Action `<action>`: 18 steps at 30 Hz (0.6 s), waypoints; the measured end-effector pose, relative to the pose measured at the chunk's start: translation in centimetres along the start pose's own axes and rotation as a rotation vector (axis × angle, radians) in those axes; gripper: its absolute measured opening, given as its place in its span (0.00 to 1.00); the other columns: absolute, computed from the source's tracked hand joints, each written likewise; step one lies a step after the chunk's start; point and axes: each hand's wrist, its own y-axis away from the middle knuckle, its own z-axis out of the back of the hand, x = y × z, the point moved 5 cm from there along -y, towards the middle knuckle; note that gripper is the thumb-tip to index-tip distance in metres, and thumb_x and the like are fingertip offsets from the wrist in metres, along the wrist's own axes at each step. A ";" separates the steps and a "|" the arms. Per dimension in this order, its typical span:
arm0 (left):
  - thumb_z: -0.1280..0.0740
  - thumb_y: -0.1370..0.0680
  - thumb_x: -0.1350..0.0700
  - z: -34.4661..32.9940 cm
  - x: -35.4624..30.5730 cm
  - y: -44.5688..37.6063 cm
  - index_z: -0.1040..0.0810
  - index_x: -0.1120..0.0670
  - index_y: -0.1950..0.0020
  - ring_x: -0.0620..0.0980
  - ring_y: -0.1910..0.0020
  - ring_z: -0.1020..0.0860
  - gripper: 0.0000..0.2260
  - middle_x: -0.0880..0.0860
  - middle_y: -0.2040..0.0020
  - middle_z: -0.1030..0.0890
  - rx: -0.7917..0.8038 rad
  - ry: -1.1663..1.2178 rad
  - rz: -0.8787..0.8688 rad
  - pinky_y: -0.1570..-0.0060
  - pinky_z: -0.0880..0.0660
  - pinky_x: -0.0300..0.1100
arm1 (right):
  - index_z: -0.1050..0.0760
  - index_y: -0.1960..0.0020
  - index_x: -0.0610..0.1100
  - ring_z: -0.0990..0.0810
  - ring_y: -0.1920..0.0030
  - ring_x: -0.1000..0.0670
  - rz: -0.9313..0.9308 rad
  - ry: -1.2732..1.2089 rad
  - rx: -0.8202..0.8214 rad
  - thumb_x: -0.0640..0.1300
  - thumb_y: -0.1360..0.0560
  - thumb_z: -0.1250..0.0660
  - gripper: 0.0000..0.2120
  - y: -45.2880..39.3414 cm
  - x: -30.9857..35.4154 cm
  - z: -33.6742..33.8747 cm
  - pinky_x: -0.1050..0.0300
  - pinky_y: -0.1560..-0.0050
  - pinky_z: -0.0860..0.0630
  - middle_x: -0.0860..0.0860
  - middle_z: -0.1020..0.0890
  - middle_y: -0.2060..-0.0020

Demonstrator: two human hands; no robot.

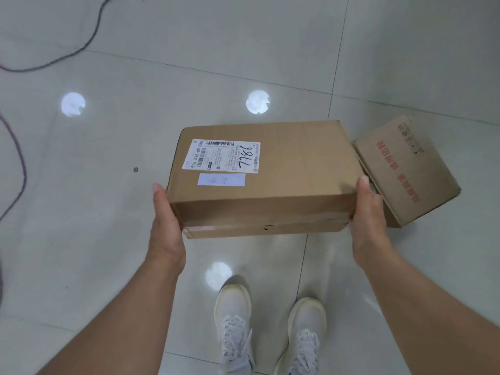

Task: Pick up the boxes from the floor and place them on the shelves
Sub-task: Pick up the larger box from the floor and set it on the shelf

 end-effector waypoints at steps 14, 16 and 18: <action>0.59 0.27 0.31 -2.8 -14.9 9.7 0.26 0.46 0.32 0.45 0.33 0.27 0.36 0.48 0.35 0.21 0.152 0.066 -0.202 0.27 0.40 0.48 | 0.28 0.36 0.43 0.27 0.35 0.48 0.248 -0.157 -0.065 0.60 0.25 0.47 0.27 8.5 15.1 7.2 0.51 0.32 0.34 0.50 0.24 0.42; 0.59 0.29 0.29 -3.1 -17.3 11.8 0.25 0.44 0.33 0.45 0.31 0.29 0.36 0.47 0.34 0.22 0.156 0.062 -0.224 0.26 0.42 0.49 | 0.28 0.37 0.46 0.26 0.36 0.50 0.269 -0.199 -0.056 0.64 0.27 0.46 0.29 10.3 17.7 8.5 0.50 0.32 0.33 0.51 0.23 0.41; 0.59 0.28 0.29 -3.5 -19.9 14.2 0.25 0.44 0.34 0.45 0.32 0.28 0.36 0.47 0.34 0.22 0.163 0.057 -0.256 0.26 0.41 0.49 | 0.29 0.36 0.48 0.26 0.36 0.48 0.265 -0.213 -0.068 0.72 0.35 0.45 0.38 12.0 19.8 9.9 0.45 0.32 0.33 0.49 0.23 0.39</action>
